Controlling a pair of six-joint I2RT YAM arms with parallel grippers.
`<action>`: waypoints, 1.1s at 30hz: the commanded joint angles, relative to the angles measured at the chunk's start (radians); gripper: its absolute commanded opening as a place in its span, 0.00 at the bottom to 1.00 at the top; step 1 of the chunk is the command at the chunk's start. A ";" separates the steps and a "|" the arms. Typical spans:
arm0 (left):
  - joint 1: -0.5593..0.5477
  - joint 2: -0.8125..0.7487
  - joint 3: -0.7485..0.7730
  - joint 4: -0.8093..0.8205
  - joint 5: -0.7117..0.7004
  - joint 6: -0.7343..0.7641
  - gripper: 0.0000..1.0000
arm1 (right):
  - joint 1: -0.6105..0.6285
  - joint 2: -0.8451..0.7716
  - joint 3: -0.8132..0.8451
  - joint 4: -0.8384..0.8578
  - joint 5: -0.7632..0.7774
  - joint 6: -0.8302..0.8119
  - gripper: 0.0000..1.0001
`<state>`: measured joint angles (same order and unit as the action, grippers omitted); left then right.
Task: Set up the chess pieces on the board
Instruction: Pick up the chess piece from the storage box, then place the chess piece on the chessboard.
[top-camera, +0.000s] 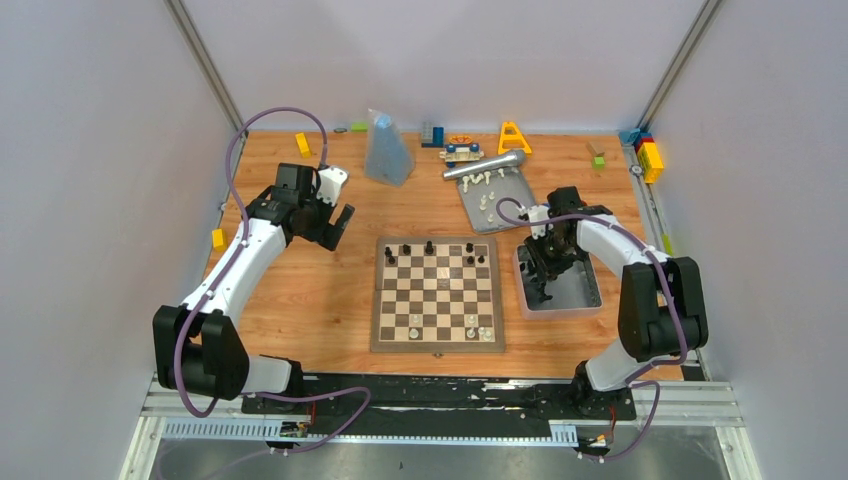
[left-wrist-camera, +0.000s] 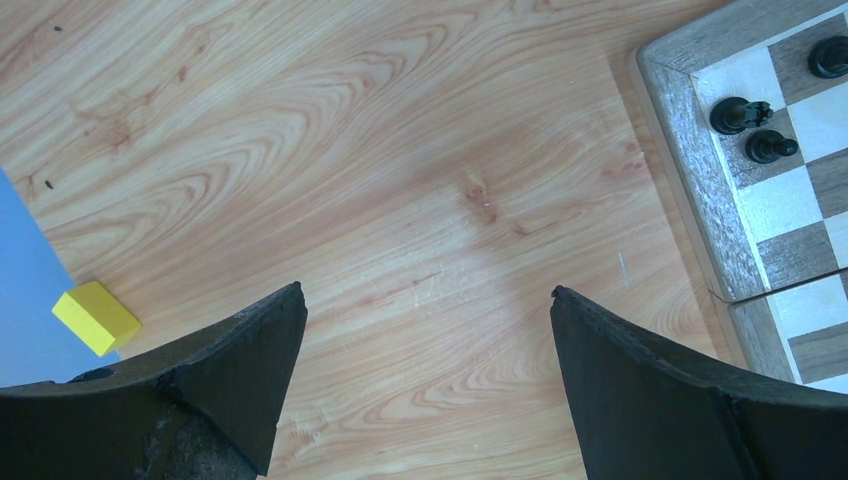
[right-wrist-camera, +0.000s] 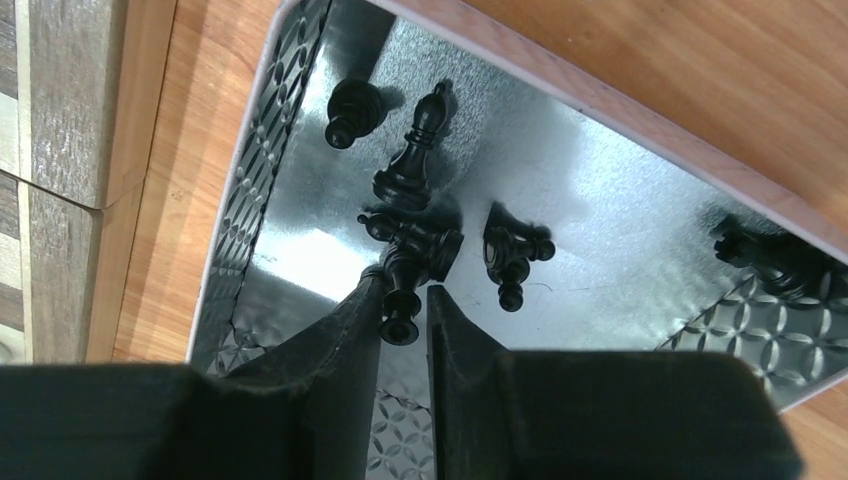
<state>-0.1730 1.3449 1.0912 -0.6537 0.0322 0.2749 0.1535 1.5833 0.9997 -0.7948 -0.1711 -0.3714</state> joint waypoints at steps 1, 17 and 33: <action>0.006 -0.032 -0.002 0.017 -0.012 0.007 1.00 | -0.007 -0.010 0.002 0.011 0.007 -0.009 0.20; 0.005 -0.041 0.002 0.015 -0.011 0.004 1.00 | -0.015 -0.075 0.193 -0.155 0.000 -0.023 0.05; 0.006 -0.044 0.009 0.013 -0.029 -0.005 1.00 | 0.300 0.310 0.741 -0.264 -0.056 0.004 0.06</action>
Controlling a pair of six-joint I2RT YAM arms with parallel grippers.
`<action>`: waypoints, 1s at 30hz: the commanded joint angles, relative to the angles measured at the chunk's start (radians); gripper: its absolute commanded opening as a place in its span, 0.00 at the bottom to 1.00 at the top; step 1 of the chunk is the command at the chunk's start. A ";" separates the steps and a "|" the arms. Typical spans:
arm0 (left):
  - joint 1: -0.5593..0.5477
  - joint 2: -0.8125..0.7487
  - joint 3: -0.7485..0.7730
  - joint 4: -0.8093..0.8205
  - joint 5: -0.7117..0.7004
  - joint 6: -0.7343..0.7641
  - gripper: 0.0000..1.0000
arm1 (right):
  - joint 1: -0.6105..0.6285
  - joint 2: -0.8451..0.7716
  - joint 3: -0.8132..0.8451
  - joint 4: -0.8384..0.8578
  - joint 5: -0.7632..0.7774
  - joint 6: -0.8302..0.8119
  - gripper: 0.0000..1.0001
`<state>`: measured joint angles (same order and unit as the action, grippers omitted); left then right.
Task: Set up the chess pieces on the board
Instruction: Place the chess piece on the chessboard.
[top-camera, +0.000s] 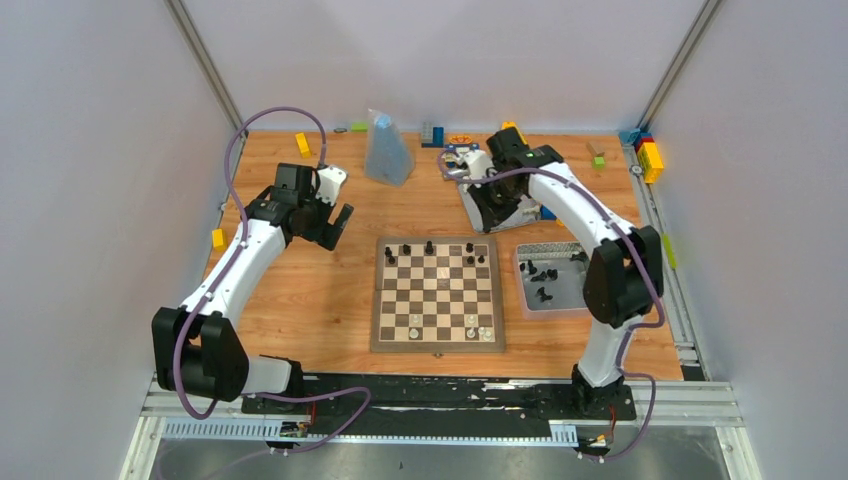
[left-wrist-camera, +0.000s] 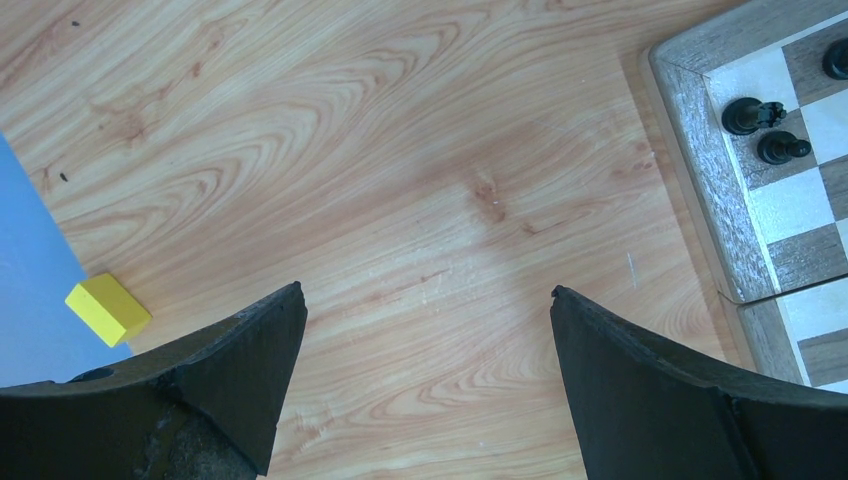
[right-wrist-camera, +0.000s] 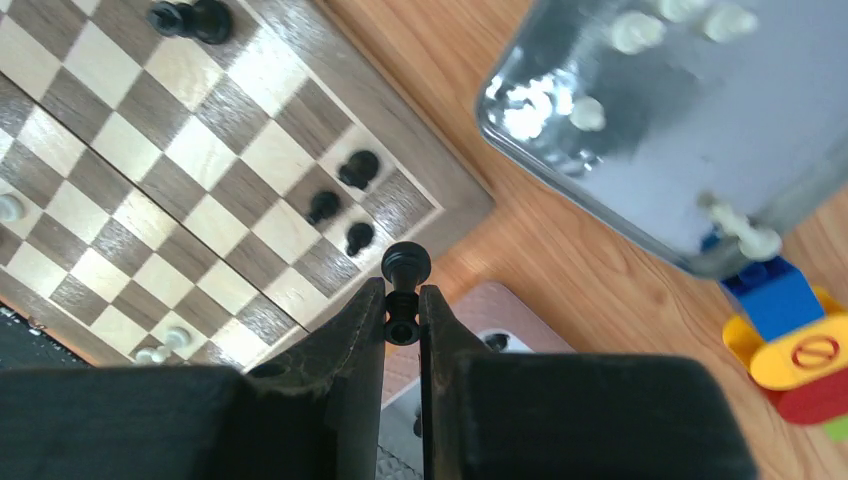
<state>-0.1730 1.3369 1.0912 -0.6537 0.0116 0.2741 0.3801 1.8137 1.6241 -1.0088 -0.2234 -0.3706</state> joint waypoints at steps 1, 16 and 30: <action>0.006 -0.037 0.009 0.012 -0.009 -0.004 1.00 | 0.091 0.114 0.153 -0.059 -0.003 0.000 0.06; 0.006 -0.065 0.008 0.017 -0.040 -0.001 1.00 | 0.223 0.403 0.431 -0.128 0.018 -0.027 0.06; 0.006 -0.065 0.004 0.021 -0.034 0.002 1.00 | 0.249 0.415 0.405 -0.140 0.012 -0.027 0.06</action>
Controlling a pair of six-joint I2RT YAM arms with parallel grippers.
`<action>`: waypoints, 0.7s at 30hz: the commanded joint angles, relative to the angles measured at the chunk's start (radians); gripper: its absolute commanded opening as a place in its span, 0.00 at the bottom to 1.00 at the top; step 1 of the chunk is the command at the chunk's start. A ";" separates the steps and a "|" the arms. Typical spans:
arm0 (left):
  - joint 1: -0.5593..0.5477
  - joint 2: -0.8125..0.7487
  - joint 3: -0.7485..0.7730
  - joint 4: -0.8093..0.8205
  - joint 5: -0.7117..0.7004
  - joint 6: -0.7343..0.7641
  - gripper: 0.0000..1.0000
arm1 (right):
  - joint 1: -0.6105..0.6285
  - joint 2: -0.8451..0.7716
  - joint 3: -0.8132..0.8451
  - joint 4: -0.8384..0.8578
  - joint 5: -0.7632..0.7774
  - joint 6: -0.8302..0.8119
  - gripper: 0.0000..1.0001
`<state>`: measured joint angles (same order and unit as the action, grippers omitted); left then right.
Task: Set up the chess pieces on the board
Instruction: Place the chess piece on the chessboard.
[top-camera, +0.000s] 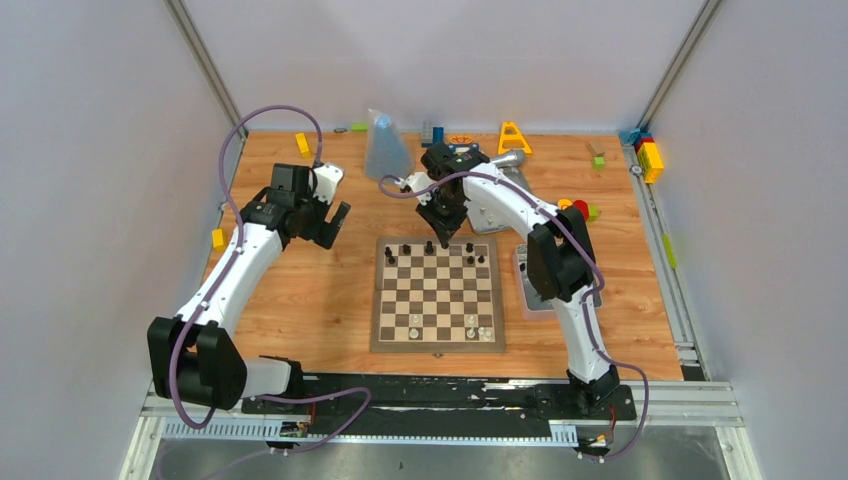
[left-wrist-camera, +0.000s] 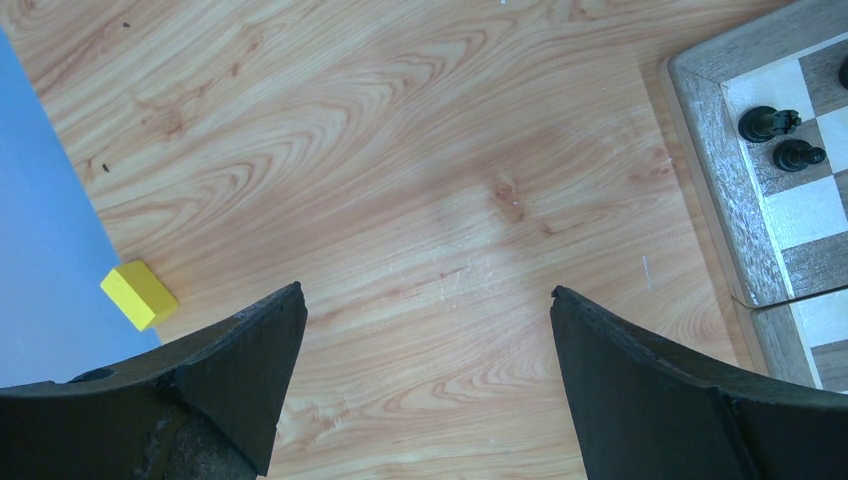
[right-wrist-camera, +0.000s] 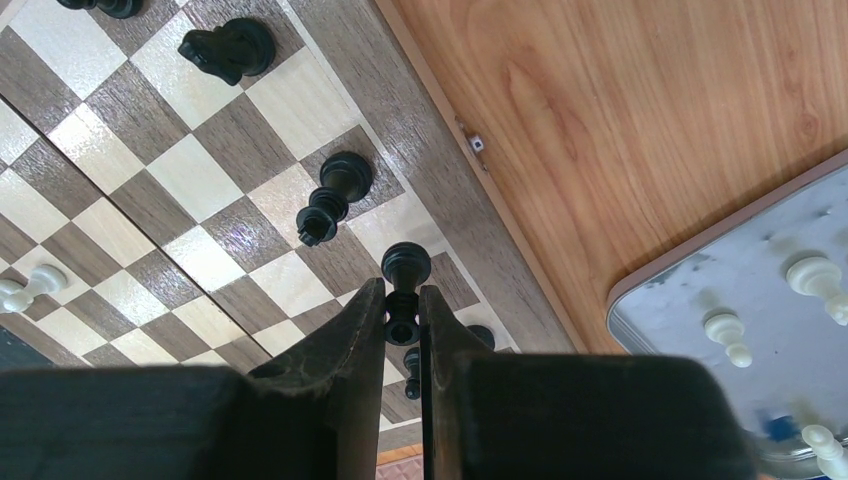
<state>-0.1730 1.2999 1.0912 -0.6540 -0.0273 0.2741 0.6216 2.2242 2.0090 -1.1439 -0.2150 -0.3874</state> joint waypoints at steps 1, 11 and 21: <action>0.006 -0.028 0.004 0.021 0.005 0.002 1.00 | 0.008 0.007 0.022 -0.005 0.004 -0.010 0.06; 0.005 -0.027 0.003 0.022 0.004 0.002 1.00 | 0.010 0.022 0.030 -0.002 0.003 -0.008 0.06; 0.006 -0.027 0.002 0.023 0.003 0.003 1.00 | 0.015 0.040 0.040 0.001 0.004 -0.007 0.07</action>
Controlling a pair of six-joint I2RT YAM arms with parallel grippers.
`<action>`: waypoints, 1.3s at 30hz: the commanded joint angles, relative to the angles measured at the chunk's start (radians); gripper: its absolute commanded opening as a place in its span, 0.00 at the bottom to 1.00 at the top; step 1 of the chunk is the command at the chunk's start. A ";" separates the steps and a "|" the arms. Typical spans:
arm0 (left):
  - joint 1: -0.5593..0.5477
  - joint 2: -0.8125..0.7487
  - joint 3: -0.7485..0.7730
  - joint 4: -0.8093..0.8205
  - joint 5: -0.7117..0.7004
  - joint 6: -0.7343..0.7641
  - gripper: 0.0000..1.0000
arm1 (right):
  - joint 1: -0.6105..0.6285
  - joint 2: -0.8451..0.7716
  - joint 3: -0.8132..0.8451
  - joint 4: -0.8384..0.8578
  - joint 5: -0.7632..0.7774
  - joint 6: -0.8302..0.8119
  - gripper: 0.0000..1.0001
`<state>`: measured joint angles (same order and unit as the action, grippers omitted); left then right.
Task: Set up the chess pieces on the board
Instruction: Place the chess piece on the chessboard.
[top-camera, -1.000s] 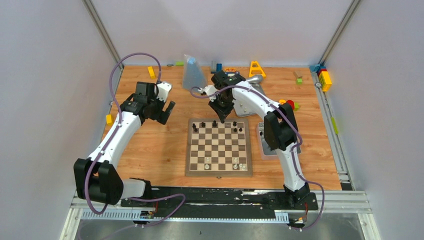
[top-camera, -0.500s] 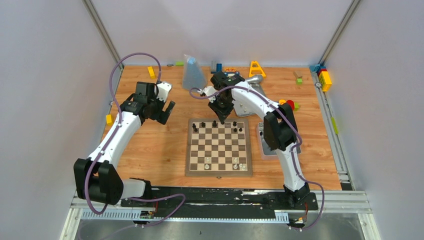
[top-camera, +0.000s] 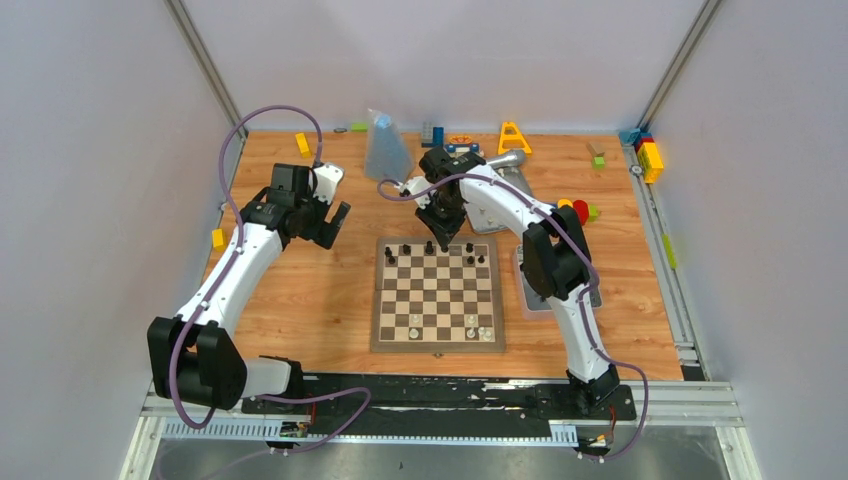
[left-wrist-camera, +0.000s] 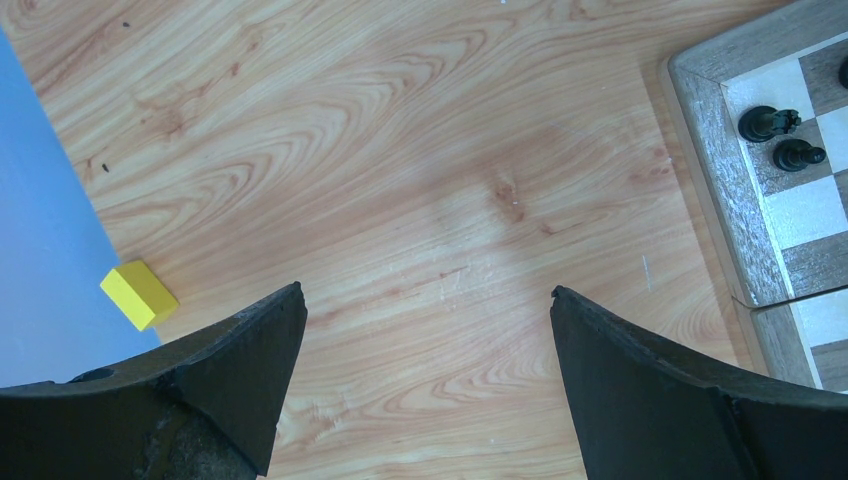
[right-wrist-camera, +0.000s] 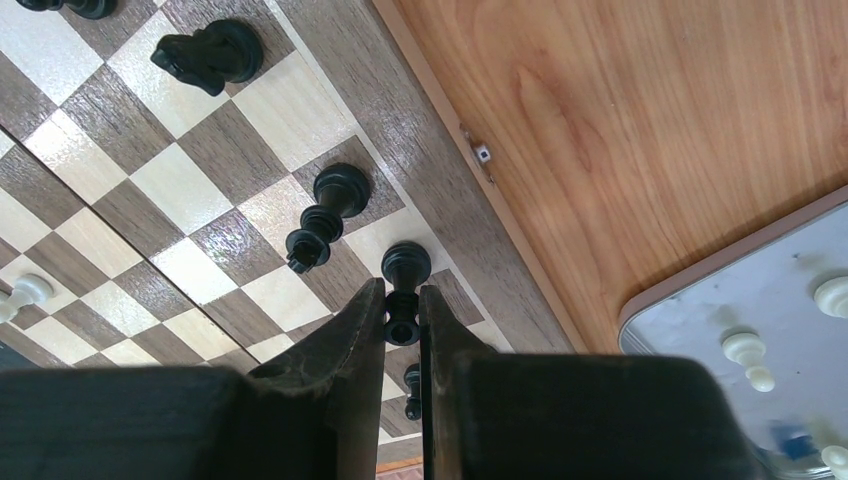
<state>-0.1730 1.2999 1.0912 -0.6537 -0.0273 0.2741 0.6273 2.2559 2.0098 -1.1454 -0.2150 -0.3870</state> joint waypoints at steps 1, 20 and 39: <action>0.006 -0.027 0.001 0.022 0.003 0.003 1.00 | 0.009 0.009 0.039 0.003 0.004 -0.007 0.07; 0.005 -0.031 0.002 0.022 0.001 0.004 1.00 | 0.022 0.004 0.023 0.003 0.024 -0.003 0.18; 0.006 -0.028 0.003 0.020 0.006 0.002 1.00 | -0.001 -0.257 -0.117 0.012 0.038 0.046 0.52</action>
<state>-0.1730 1.2999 1.0908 -0.6540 -0.0273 0.2745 0.6422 2.1773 1.9541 -1.1397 -0.1909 -0.3725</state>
